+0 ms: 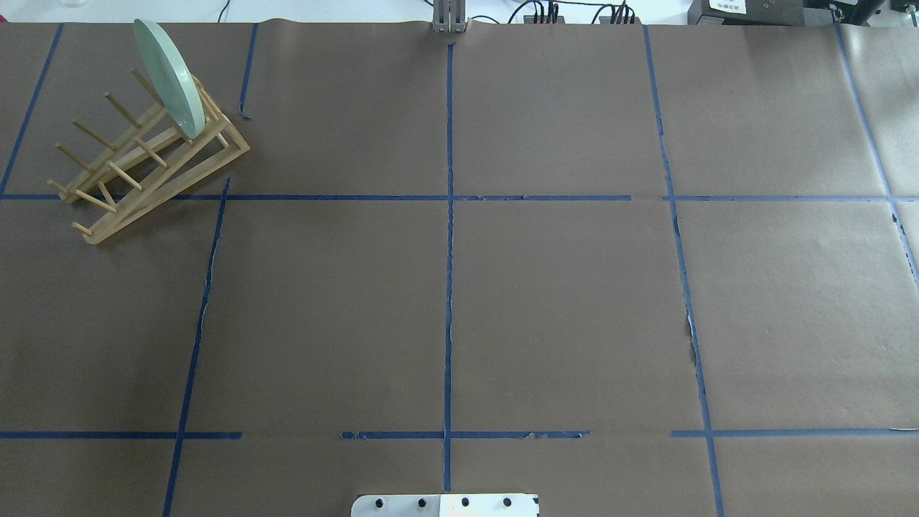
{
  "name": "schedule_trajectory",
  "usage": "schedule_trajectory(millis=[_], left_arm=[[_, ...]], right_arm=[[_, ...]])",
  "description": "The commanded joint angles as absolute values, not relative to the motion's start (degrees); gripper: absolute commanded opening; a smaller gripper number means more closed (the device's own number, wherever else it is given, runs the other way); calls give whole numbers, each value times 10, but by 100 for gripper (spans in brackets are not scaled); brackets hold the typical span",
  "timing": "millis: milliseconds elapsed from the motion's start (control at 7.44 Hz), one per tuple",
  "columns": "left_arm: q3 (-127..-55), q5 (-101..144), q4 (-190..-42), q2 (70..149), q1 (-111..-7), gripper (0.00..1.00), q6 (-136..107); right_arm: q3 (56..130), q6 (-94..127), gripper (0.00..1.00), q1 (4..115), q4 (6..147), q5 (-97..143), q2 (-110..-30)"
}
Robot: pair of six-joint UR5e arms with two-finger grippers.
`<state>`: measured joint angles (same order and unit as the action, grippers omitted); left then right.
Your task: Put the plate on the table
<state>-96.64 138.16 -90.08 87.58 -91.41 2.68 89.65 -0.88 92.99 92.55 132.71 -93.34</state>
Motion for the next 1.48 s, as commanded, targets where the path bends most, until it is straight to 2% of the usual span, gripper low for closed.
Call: schedule_trajectory(millis=[0, 269, 537, 806, 940, 1075, 1343], left_arm=[[-973, 1362, -902, 879, -914, 100, 25], [-977, 1362, -903, 893, -914, 100, 25], [-971, 1363, -906, 958, -915, 100, 23], [-902, 1300, -993, 1048, -917, 100, -16], [-903, 1336, -1017, 1054, -913, 100, -141], [-888, 1372, -1115, 1059, -904, 100, -274], [-875, 1374, -1263, 1059, -820, 100, -458]], right_arm=[[896, -9, 100, 930, 925, 1327, -933], [896, -9, 100, 930, 925, 1327, -933], [896, -9, 100, 930, 925, 1327, -933], [896, -9, 100, 930, 925, 1327, -933], [896, -9, 100, 930, 925, 1327, -933], [896, -9, 100, 930, 925, 1327, -933], [896, -9, 100, 930, 925, 1327, -933]])
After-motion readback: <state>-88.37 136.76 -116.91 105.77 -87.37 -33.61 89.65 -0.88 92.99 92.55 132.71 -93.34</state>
